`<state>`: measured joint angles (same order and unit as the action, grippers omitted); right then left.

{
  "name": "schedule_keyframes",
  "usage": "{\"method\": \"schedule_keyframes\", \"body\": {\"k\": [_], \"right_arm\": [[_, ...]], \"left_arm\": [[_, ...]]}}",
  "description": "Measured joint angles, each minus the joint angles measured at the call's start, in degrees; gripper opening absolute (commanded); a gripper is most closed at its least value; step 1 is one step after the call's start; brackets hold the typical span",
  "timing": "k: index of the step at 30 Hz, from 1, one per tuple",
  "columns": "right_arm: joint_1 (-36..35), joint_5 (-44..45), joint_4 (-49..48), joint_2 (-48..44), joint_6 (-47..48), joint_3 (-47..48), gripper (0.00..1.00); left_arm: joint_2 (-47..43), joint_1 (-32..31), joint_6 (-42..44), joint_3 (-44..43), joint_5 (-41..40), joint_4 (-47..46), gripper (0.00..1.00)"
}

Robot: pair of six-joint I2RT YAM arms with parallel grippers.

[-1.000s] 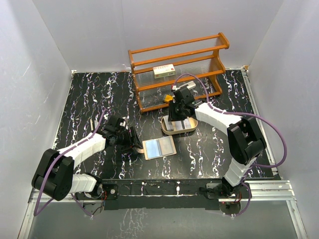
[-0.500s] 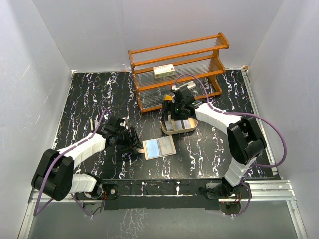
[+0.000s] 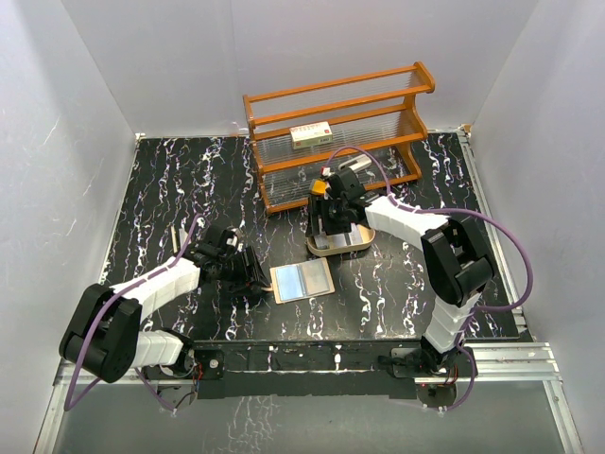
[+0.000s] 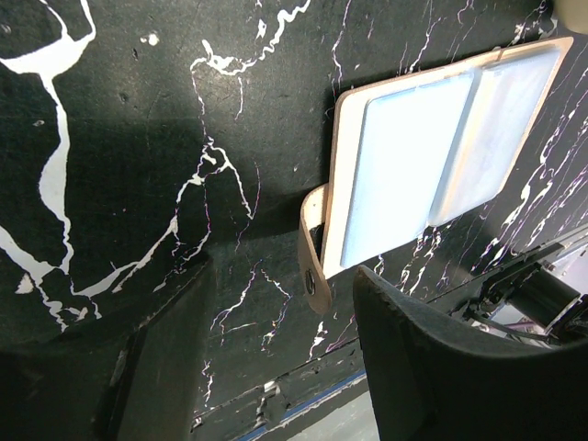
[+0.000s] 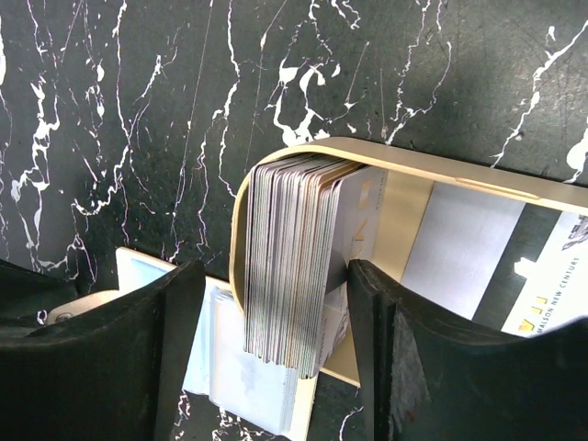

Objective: Put the credit cards into the card holder
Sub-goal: Pick up the credit card from the storage box.

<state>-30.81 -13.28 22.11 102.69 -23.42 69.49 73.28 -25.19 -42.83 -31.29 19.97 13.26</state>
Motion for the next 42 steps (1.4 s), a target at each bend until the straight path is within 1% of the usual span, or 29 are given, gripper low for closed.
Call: {"method": "schedule_keyframes", "body": {"k": [2, 6, 17, 21, 25, 33, 35, 40, 42], "right_arm": [[0.0, 0.09, 0.13, 0.0, -0.02, 0.04, 0.51], [0.09, 0.52, 0.31, -0.02, -0.26, 0.07, 0.44], [0.04, 1.38, 0.46, -0.11, -0.5, 0.2, 0.28], [0.07, 1.84, 0.7, -0.26, -0.48, 0.22, 0.27], [0.07, 2.36, 0.9, -0.35, -0.5, 0.22, 0.38], [0.04, 1.99, 0.98, -1.42, -0.63, 0.2, 0.45], [0.04, 1.62, 0.96, -1.62, -0.68, 0.2, 0.43], [0.0, 1.05, 0.96, -1.62, -0.72, 0.2, 0.27], [0.0, 1.11, 0.96, -1.62, -0.66, 0.2, 0.22]], "left_arm": [[0.0, 0.0, 0.04, 0.0, 0.02, -0.02, 0.58], [0.0, 0.0, 0.2, 0.0, 0.17, -0.26, 0.58], [0.0, 0.0, 0.42, 0.0, 0.44, -0.85, 0.57], [0.07, 0.0, 0.42, 0.0, 0.44, -0.87, 0.57], [0.2, 0.0, 0.42, 0.0, 0.44, -0.9, 0.57], [0.26, 0.0, 0.39, 0.0, 0.46, -0.9, 0.56], [0.26, 0.0, 0.39, 0.0, 0.5, -0.9, 0.56], [0.26, 0.0, 0.39, 0.0, 0.5, -0.87, 0.56], [0.26, 0.0, 0.37, 0.0, 0.5, -0.87, 0.56]]}}
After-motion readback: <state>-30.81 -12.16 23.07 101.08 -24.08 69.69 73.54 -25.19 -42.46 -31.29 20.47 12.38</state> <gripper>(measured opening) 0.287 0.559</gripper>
